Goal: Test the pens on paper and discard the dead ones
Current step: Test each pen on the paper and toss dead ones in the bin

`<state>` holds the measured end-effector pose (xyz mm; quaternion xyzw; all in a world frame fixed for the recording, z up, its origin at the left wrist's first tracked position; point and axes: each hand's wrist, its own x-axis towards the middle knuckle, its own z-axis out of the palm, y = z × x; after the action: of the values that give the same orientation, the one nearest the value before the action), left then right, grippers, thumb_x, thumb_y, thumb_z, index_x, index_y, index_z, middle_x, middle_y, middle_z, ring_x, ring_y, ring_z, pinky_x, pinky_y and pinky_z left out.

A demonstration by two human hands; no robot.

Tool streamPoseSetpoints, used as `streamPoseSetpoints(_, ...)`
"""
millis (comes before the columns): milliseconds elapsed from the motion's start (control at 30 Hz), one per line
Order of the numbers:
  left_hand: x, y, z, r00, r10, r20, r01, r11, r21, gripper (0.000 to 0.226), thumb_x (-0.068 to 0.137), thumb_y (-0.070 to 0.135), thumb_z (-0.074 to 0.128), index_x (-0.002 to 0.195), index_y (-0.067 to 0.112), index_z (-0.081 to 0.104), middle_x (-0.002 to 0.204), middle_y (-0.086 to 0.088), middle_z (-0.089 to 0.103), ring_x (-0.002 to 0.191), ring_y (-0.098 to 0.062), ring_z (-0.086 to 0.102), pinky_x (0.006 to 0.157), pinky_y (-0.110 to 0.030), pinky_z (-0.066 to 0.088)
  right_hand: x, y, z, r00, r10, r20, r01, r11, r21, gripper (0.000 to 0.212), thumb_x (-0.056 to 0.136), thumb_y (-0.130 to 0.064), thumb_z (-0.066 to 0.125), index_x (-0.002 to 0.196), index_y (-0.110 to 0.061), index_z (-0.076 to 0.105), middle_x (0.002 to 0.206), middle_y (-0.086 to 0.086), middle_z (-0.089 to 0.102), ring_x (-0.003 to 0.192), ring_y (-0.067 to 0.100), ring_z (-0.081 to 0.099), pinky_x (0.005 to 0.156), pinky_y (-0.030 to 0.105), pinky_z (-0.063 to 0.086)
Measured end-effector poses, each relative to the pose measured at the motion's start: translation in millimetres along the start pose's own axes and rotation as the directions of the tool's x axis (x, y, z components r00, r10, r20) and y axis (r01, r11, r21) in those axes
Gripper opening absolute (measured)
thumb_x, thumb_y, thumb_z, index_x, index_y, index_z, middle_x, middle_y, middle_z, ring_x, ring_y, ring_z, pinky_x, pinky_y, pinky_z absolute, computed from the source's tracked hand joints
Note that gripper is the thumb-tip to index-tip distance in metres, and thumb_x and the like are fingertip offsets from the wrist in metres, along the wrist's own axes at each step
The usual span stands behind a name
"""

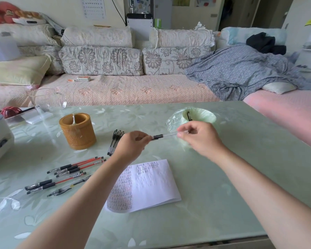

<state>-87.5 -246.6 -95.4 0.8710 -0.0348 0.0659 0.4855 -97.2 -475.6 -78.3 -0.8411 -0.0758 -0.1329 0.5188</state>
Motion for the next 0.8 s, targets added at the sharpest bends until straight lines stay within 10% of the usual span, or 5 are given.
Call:
streamPoseSetpoints(133, -1.5, 10.7, 24.5, 0.975, 0.133, 0.176, -0.135, 0.991, -0.003, 0.01, 0.09, 0.026, 0.066, 0.089, 0.019, 0.073, 0.075, 0.008, 0.071, 0.063, -0.006, 0.061, 0.055, -0.015, 0.045, 9.1, -12.6, -18.8, 0.993, 0.102, -0.067, -0.069, 0.921, 0.384, 0.004, 0.088, -0.007, 0.069, 0.085, -0.009, 0.071, 0.063, 0.005, 0.053, 0.051, 0.015, 0.047, 0.042, 0.025, 0.04)
streamPoseSetpoints(300, 0.4, 9.1, 48.3, 0.938, 0.152, 0.31, -0.185, 0.979, 0.08, 0.016, 0.087, 0.034, 0.069, 0.102, 0.029, 0.069, 0.09, 0.008, 0.069, 0.078, -0.009, 0.062, 0.071, -0.021, 0.048, 27.0, -22.6, -24.4, 0.974, 0.066, -0.219, 0.036, 0.901, 0.431, 0.007, 0.098, -0.01, 0.058, 0.096, -0.01, 0.064, 0.081, 0.008, 0.064, 0.06, 0.017, 0.063, 0.042, 0.026, 0.051)
streamPoseSetpoints(567, -1.9, -16.2, 46.2, 0.855, 0.071, 0.514, -0.377, 0.764, 0.523, 0.058, 0.073, 0.061, 0.071, 0.123, 0.034, 0.058, 0.115, 0.006, 0.054, 0.109, -0.014, 0.048, 0.095, -0.034, 0.046, 61.2, -8.8, -29.3, 0.884, -0.135, -0.448, 0.153, 0.988, 0.004, 0.018, 0.097, -0.013, 0.054, 0.099, -0.026, 0.067, 0.08, -0.001, 0.065, 0.063, 0.009, 0.062, 0.064, 0.032, 0.06)
streamPoseSetpoints(800, -4.1, -18.4, 52.6, 0.862, 0.09, 0.499, -0.39, 0.747, 0.538, 0.06, 0.072, 0.063, 0.071, 0.122, 0.035, 0.054, 0.117, 0.005, 0.051, 0.114, -0.014, 0.045, 0.092, -0.039, 0.048, 67.4, 19.0, -13.9, 0.971, -0.06, -0.232, -0.098, 0.785, -0.612, 0.024, 0.091, -0.032, 0.062, 0.112, -0.022, 0.069, 0.101, 0.003, 0.073, 0.098, 0.031, 0.064, 0.081, 0.036, 0.049)
